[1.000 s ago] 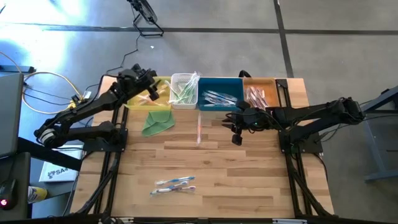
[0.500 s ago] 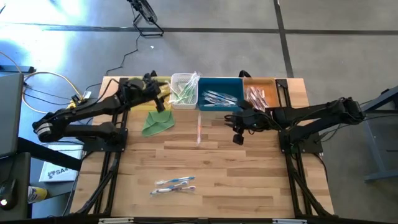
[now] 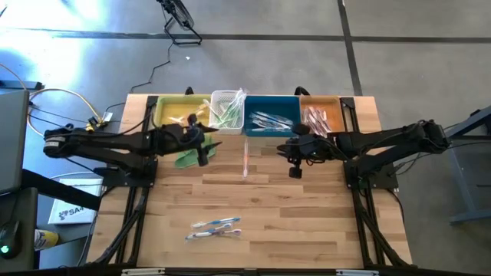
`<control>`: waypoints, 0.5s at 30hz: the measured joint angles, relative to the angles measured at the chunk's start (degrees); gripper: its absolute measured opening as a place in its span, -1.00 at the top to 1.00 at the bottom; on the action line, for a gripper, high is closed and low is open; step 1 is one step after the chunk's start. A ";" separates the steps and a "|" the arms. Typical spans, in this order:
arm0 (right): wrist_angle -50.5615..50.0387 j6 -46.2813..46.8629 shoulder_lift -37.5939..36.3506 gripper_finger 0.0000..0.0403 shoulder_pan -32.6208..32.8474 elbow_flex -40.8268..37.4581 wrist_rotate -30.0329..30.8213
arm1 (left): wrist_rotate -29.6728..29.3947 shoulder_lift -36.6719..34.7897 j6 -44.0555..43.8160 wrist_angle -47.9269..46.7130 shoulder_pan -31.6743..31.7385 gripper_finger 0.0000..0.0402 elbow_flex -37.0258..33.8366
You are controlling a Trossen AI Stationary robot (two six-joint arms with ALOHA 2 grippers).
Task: Pick & Place Toothbrushes
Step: Put the orange toothbrush into the yellow bin
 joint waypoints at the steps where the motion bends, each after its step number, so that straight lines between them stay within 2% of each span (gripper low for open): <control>1: -0.05 0.16 0.00 0.68 0.00 0.00 -0.29 | -0.95 0.00 0.40 0.16 -1.21 -0.10 0.00; 6: -0.07 0.33 0.00 0.68 0.00 0.00 -2.40 | -2.92 0.00 4.04 0.41 -4.81 -0.10 0.00; 15: -0.13 7.21 0.00 0.68 0.02 0.00 -2.84 | -3.07 0.00 12.44 1.10 -5.12 -0.10 0.00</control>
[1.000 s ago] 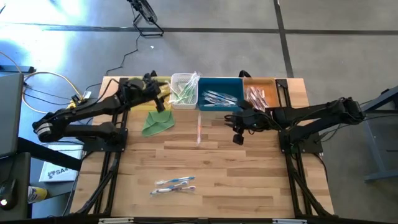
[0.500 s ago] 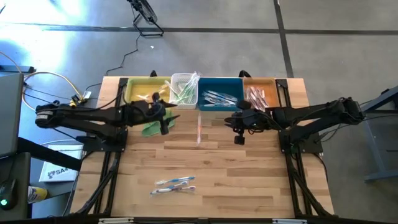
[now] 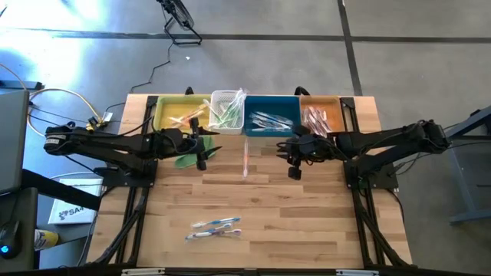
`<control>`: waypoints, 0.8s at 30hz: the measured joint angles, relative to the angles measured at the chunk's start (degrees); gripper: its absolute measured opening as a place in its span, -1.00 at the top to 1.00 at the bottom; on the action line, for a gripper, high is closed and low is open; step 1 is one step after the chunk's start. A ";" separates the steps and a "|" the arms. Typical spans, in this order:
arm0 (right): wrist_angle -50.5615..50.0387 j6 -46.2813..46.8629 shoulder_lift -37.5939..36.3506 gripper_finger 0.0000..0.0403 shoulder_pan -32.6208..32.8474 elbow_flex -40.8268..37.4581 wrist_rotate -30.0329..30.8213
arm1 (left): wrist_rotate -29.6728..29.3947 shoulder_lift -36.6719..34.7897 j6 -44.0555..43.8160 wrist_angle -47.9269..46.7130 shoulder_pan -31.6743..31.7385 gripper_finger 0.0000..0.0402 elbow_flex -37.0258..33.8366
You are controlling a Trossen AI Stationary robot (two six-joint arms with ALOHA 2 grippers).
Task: Pick & Place Toothbrushes
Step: Put the orange toothbrush into the yellow bin
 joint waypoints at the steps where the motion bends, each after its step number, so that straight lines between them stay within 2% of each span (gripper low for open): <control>1: 0.02 0.49 0.00 0.68 0.00 0.00 -0.02 | 0.00 0.00 0.22 -0.07 0.00 -0.10 0.00; 9: -0.01 1.53 0.00 0.68 0.00 0.00 -0.15 | 0.40 1.77 -1.25 0.33 0.00 -0.10 0.02; 14: 0.28 0.53 0.00 0.68 0.00 0.00 0.45 | 0.60 4.34 -10.77 1.08 -0.07 -0.10 0.02; 19: 3.00 -6.82 -0.20 0.68 -0.03 0.00 0.10 | 0.68 9.73 -18.68 1.44 -0.61 -0.10 1.37; 21: 2.13 -11.58 -0.84 0.70 -0.80 0.00 -3.55 | -0.04 12.96 -19.45 1.44 -1.21 -0.10 3.54; 24: 2.07 -14.36 -2.64 0.78 -3.63 0.00 -13.63 | -3.43 18.52 -18.74 1.23 -2.37 -0.10 7.99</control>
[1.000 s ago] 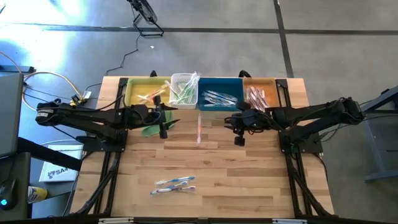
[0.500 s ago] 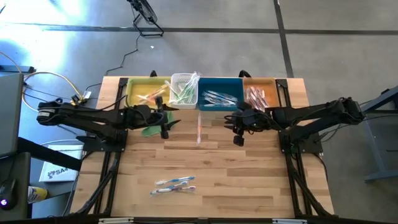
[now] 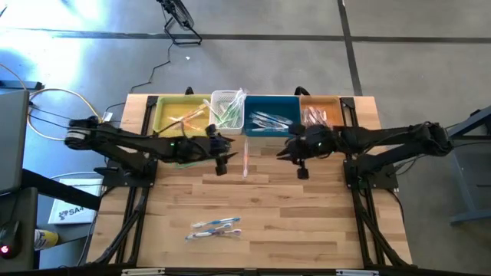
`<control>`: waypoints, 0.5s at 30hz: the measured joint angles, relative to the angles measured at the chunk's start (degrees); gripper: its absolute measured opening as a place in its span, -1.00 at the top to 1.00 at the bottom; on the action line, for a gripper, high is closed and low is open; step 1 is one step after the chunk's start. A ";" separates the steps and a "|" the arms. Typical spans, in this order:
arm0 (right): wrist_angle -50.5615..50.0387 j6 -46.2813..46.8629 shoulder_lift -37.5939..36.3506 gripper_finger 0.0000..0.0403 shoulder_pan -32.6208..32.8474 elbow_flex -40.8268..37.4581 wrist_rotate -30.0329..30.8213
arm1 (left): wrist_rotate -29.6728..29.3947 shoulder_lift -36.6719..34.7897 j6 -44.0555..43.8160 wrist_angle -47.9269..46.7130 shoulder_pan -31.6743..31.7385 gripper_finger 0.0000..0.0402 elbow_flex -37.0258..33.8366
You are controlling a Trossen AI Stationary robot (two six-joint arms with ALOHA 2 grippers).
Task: Pick & Place Toothbrushes
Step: Put the orange toothbrush into the yellow bin
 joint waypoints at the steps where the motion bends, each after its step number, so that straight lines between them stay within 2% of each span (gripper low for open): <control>1: 0.38 -0.39 -0.93 0.82 -1.18 -0.23 -2.97 | -0.57 1.87 1.22 -0.16 -0.36 -0.10 1.81; 4: 0.48 -1.66 -5.16 0.95 -4.51 -2.37 -9.42 | -1.20 6.54 4.15 -1.77 -0.75 -0.10 7.22; 8: 1.37 -1.71 -13.19 0.97 -7.04 -6.49 -9.84 | -1.52 11.21 2.73 -7.29 -0.62 -0.10 13.50; 12: 5.90 -1.73 -21.05 0.98 -7.37 -12.16 -10.06 | -5.68 14.32 -7.10 -16.76 -0.62 -0.09 18.39; 15: 11.01 0.11 -26.00 0.98 -7.37 -17.33 -10.23 | -6.52 16.21 -14.50 -23.88 -0.62 -0.03 22.23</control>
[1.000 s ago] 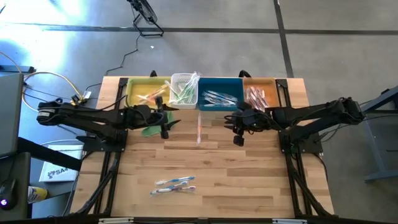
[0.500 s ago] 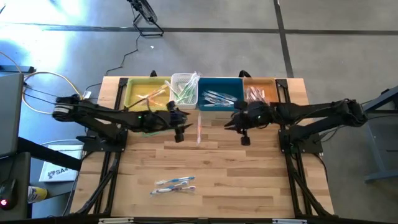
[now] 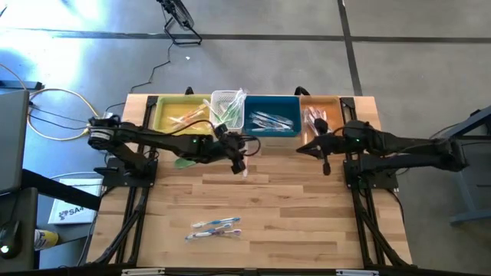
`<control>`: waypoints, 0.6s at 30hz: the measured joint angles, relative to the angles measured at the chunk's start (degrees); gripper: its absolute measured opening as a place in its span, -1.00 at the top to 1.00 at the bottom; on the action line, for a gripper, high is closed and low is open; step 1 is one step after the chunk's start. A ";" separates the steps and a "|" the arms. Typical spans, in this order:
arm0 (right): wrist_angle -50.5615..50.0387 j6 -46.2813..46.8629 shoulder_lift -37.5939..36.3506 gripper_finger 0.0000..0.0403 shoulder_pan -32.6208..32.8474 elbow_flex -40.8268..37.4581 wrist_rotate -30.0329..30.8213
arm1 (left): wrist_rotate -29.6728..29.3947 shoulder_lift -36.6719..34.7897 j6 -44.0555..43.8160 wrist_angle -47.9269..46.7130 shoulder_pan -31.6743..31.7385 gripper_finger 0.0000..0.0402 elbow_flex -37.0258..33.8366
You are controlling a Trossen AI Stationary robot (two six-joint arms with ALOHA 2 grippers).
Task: Pick & Place Toothbrushes
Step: Put the orange toothbrush into the yellow bin
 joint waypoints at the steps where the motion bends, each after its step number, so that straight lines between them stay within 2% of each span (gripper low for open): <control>1: 1.92 1.13 -1.28 0.98 0.00 -1.80 0.06 | -0.02 0.69 -2.18 -1.59 0.00 0.00 1.36; 4: 5.39 4.00 -5.30 0.98 0.00 -7.00 0.13 | 0.01 3.05 -5.49 -5.13 0.00 0.10 5.20; 9: 6.19 7.08 -8.87 0.98 0.00 -12.55 0.17 | 0.73 7.93 -5.78 -4.96 0.00 0.24 10.41; 16: 6.24 8.91 -9.90 0.98 0.00 -15.04 0.15 | 1.56 14.62 -5.68 -6.48 -1.45 0.42 18.36; 18: 6.54 8.56 -9.92 0.98 0.00 -15.04 0.17 | 1.09 15.94 -5.99 -11.08 -2.02 0.49 20.44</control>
